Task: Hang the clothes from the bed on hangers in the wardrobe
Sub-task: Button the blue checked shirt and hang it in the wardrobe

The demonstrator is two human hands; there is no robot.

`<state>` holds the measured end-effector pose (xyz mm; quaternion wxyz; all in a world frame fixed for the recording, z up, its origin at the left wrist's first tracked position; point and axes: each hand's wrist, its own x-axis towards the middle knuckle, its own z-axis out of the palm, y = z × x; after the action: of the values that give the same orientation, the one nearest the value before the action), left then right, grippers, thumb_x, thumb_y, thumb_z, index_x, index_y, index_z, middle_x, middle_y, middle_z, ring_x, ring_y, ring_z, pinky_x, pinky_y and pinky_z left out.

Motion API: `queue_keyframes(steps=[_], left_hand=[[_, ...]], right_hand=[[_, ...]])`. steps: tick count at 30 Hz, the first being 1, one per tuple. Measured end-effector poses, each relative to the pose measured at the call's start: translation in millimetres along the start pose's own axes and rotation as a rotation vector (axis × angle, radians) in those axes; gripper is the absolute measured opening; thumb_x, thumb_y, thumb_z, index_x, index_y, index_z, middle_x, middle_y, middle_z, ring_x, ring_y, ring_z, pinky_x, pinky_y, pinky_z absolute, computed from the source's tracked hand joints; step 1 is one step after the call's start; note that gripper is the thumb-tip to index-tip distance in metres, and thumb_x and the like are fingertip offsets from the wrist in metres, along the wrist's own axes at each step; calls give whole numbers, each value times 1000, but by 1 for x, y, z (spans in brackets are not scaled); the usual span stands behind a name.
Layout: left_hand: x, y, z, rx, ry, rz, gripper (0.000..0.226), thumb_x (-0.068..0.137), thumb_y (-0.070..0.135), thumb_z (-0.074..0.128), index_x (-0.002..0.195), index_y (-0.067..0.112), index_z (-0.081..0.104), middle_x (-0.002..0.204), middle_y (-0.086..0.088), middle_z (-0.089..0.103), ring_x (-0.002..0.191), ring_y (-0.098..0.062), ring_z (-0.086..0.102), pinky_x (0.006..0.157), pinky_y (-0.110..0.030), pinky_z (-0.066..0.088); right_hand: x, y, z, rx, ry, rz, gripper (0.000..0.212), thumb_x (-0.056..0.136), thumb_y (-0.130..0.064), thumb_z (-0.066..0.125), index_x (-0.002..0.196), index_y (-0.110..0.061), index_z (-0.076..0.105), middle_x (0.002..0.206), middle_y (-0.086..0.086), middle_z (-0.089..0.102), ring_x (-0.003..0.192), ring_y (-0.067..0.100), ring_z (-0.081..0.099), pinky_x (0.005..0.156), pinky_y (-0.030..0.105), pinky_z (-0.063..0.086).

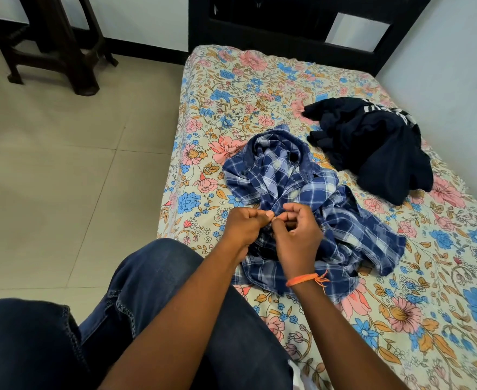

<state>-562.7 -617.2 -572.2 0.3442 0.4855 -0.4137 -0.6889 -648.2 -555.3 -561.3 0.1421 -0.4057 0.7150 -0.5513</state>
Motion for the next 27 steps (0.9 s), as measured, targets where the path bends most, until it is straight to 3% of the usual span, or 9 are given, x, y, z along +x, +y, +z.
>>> queue_keyframes(steps=[2,5,9,15,19,24,27], left_hand=[[0,0,1,16,8,-11,9,90,6,68,92,-2,72,77,-5,71,71,-8,65,61,-10,51],[0,-1,2,39,5,-2,13,94,8,63,86,1,71,76,-10,69,74,-19,62,63,-20,52],[-3,1,3,93,-11,53,13,95,6,60,89,3,70,74,-3,67,67,-9,60,59,-11,49],[-3,2,1,101,-1,69,10,89,11,69,95,5,75,89,-3,75,86,-16,70,76,-22,56],[-6,4,1,197,30,149,6,88,12,70,87,12,76,82,0,74,74,-7,68,62,-10,51],[-3,3,2,247,82,172,15,87,15,71,79,3,74,83,-20,73,67,-19,58,62,-27,47],[-1,2,1,257,73,160,21,92,13,67,80,-3,71,73,-15,69,64,-16,55,57,-19,43]], right_hand=[[1,1,0,16,-20,21,23,83,-5,72,101,-16,63,78,-4,67,70,3,62,64,12,48],[7,3,-4,137,-82,170,24,82,-4,75,101,-14,64,84,4,70,76,13,68,69,28,58],[14,4,-14,382,-149,399,30,80,5,77,104,-8,64,93,12,70,81,20,71,66,31,60],[20,12,-19,307,-192,358,32,78,2,79,104,-11,65,86,9,72,80,20,72,72,30,60],[21,14,-18,276,-213,319,26,81,2,76,100,-11,64,86,12,70,78,18,69,70,26,57],[22,16,-17,296,-232,324,25,81,7,72,98,-10,63,85,12,67,74,15,65,65,22,54],[25,15,-17,396,-249,393,29,79,8,73,103,-4,61,82,10,68,72,18,65,65,25,55]])
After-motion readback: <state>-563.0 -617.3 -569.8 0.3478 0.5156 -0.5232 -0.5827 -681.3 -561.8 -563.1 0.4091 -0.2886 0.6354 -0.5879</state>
